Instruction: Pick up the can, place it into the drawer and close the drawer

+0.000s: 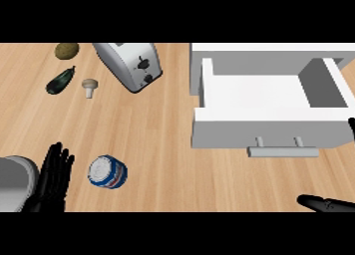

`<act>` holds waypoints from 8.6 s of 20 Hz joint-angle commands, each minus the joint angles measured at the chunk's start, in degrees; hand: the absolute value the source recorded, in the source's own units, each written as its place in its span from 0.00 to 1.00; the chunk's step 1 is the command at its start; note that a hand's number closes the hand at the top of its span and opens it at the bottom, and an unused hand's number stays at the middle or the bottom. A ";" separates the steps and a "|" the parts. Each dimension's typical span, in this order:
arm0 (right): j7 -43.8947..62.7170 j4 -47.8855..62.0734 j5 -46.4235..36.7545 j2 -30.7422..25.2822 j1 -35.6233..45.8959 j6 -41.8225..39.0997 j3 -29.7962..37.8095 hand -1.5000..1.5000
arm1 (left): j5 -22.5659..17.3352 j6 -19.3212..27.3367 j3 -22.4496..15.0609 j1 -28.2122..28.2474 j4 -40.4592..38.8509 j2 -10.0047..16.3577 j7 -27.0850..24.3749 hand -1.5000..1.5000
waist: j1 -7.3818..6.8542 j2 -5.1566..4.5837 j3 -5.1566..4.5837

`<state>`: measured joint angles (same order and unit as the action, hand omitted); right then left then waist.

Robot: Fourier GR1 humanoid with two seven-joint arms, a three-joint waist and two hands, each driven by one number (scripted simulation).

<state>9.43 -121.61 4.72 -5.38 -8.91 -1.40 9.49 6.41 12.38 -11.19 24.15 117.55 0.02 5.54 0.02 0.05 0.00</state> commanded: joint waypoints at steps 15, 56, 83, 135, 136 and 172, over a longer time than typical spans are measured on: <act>0.87 -4.21 4.86 -0.03 -3.39 -4.54 5.11 0.00 | -6.28 2.97 5.31 -3.18 -23.84 1.31 -16.08 0.00 | 0.04 -0.01 0.00; 8.29 -7.77 1.05 0.83 3.07 -3.57 7.17 0.00 | -14.21 -11.33 16.56 -37.94 -76.99 1.79 -40.33 1.00 | 0.31 -0.11 -0.03; 5.51 -3.64 2.27 -2.01 4.39 -6.00 12.23 0.00 | -16.34 -3.67 10.20 -63.43 -68.94 0.05 -18.63 1.00 | 0.21 0.12 0.04; 11.48 -7.14 0.07 -2.09 10.26 -3.93 7.12 0.00 | -32.42 23.44 -5.93 -116.23 -98.62 -0.02 -0.18 0.00 | 6.02 -1.37 0.21; 13.21 -7.98 0.44 -3.64 12.08 -3.90 7.62 0.00 | -32.93 25.04 -6.99 -116.23 -98.64 -0.02 -0.10 0.00 | 7.26 -1.58 0.23; -10.80 42.20 -56.98 -9.25 33.96 10.65 -18.38 0.00 | -39.59 20.77 -3.40 -118.58 -101.63 3.21 -4.83 0.00 | 0.15 -0.86 0.09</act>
<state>2.26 -87.04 -48.50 -15.53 23.81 4.98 -7.56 -33.41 34.13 -15.54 -94.18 16.06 1.64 0.22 0.25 -0.96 0.07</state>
